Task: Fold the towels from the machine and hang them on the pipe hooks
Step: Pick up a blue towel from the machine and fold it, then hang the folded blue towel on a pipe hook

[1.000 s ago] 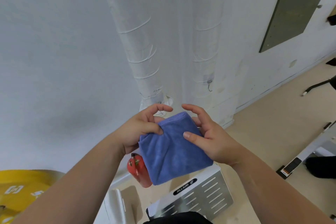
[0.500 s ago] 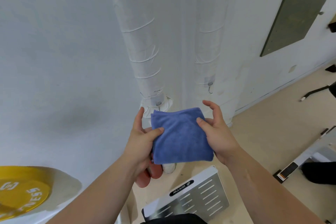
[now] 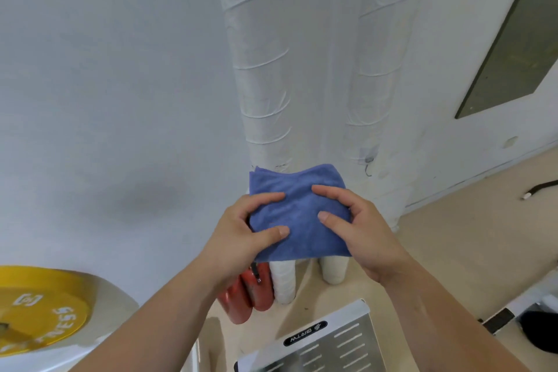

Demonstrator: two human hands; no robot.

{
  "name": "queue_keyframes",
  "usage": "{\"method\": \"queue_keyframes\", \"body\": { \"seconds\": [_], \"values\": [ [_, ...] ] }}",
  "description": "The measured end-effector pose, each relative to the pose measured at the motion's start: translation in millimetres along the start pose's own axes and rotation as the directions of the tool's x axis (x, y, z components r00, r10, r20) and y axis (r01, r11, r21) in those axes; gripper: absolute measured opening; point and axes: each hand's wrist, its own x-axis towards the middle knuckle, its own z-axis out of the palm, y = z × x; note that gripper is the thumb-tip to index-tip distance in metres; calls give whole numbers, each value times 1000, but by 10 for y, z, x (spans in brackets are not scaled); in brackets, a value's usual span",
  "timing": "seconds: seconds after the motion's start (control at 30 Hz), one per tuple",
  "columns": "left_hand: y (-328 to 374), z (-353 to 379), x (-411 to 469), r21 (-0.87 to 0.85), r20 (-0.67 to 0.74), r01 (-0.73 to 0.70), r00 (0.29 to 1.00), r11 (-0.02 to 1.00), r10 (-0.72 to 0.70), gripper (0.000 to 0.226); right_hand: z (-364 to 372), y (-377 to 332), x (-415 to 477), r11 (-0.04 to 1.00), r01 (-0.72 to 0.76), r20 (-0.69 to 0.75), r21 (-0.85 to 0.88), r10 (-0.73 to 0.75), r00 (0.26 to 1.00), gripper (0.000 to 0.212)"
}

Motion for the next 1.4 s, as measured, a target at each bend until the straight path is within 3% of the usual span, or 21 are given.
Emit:
{"method": "queue_keyframes", "body": {
  "seconds": [0.17, 0.33, 0.4, 0.53, 0.73, 0.87, 0.93, 1.03, 1.13, 1.27, 1.33, 1.4],
  "values": [
    [222, -354, 261, 137, -4, -68, 998, 988, 70, 74, 104, -297, 252, 970, 90, 89, -227, -71, 993, 70],
    [454, -726, 540, 325, 8, -177, 983, 929, 184, 79, 279, -663, 654, 819, 180, 79, -545, -164, 983, 87],
    [530, -868, 659, 412, 11, -234, 968, 881, 252, 74, 374, -791, 798, 761, 204, 67, -616, -207, 976, 80],
    [631, -1150, 907, 455, 67, -359, 926, 815, 371, 45, 555, -1032, 1017, 633, 252, 93, -732, -273, 957, 46],
    [480, -1459, 1254, 439, 235, -432, 901, 788, 364, 19, 766, -938, 1151, 537, 214, 61, -816, -288, 956, 28],
    [399, -1610, 1366, 301, 351, -495, 852, 815, 388, 22, 858, -969, 1081, 634, 152, 58, -758, -166, 984, 28],
    [417, -1648, 1370, 179, 390, -442, 852, 879, 349, 22, 913, -1020, 1037, 725, 125, 30, -678, -142, 989, 27],
    [441, -1644, 1388, 9, 348, -332, 885, 943, 308, 24, 982, -1104, 966, 774, 122, -38, -621, -186, 982, 30],
    [406, -1548, 1446, -154, 273, -318, 896, 936, 349, 37, 991, -1116, 948, 774, 117, -109, -623, -234, 966, 38],
    [441, -1345, 1512, -89, 180, -470, 860, 878, 478, 33, 956, -1079, 1020, 752, 135, -156, -646, -302, 940, 33],
    [507, -1236, 1535, -81, 184, -465, 862, 882, 472, 40, 886, -1091, 1071, 788, 132, -205, -601, -312, 928, 38],
    [598, -1109, 1555, -110, 184, -468, 857, 877, 481, 33, 754, -1113, 1131, 823, 164, -232, -544, -336, 913, 36]
  ]
}}
